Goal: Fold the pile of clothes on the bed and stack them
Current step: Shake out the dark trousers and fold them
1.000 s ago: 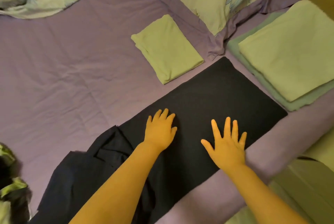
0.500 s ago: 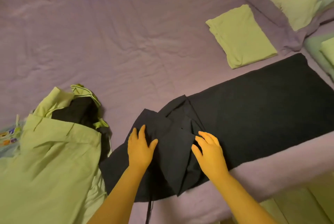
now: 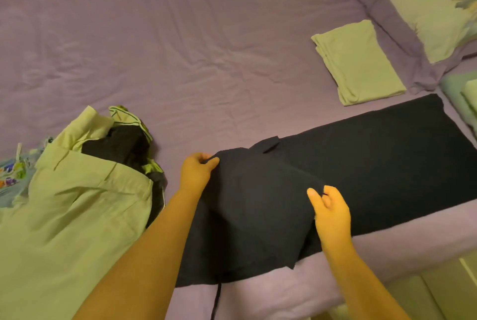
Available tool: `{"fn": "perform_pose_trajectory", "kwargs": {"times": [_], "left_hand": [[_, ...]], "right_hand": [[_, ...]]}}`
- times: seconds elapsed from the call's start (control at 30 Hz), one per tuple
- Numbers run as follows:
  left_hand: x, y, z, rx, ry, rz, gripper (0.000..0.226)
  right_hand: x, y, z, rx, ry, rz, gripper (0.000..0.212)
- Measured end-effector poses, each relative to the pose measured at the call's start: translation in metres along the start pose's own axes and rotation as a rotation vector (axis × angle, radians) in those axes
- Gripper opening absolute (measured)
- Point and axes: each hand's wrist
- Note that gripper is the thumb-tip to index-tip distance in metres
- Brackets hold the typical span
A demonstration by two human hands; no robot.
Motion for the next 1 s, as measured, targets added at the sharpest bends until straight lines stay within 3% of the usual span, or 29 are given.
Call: {"fn": "perform_pose_trajectory", "kwargs": {"times": [0.1, 0.23, 0.3, 0.33, 0.43, 0.57, 0.63, 0.8, 1.0], "left_hand": [[-0.005, -0.003, -0.057, -0.182, 0.024, 0.099, 0.007], [-0.047, -0.002, -0.141, -0.387, 0.254, 0.185, 0.023], [-0.086, -0.002, -0.178, -0.442, 0.362, 0.148, 0.028], [-0.101, -0.003, -0.19, -0.447, 0.376, 0.131, 0.03], [-0.151, -0.005, -0.222, -0.445, 0.323, 0.082, 0.034], [-0.23, -0.001, -0.264, -0.459, 0.464, 0.017, 0.032], [-0.27, 0.006, -0.28, -0.463, 0.548, 0.077, 0.033], [-0.367, 0.028, -0.305, -0.414, 0.454, 0.273, 0.036], [-0.434, 0.07, -0.309, -0.353, 0.402, 0.335, 0.042]], "right_hand": [[0.047, 0.014, 0.012, -0.037, 0.094, -0.106, 0.013], [0.113, 0.027, 0.023, -0.029, 0.084, -0.183, 0.035], [0.149, 0.032, 0.027, -0.023, 0.163, -0.207, 0.021], [0.16, 0.035, 0.025, -0.037, 0.211, -0.204, 0.008], [0.195, 0.049, 0.015, -0.081, 0.426, -0.211, 0.042], [0.249, 0.076, -0.005, -0.126, 0.594, -0.274, 0.042], [0.273, 0.091, -0.016, -0.164, 0.659, -0.291, 0.045], [0.323, 0.131, -0.047, -0.231, 0.732, -0.348, 0.049], [0.357, 0.165, -0.082, -0.324, 0.898, -0.38, 0.046]]}}
Point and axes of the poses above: each hand's wrist, its own y-axis towards the middle knuckle, its own x-axis out of the back of the hand, z = x × y, and after that the axes turned 14 degrees about z, right-handed
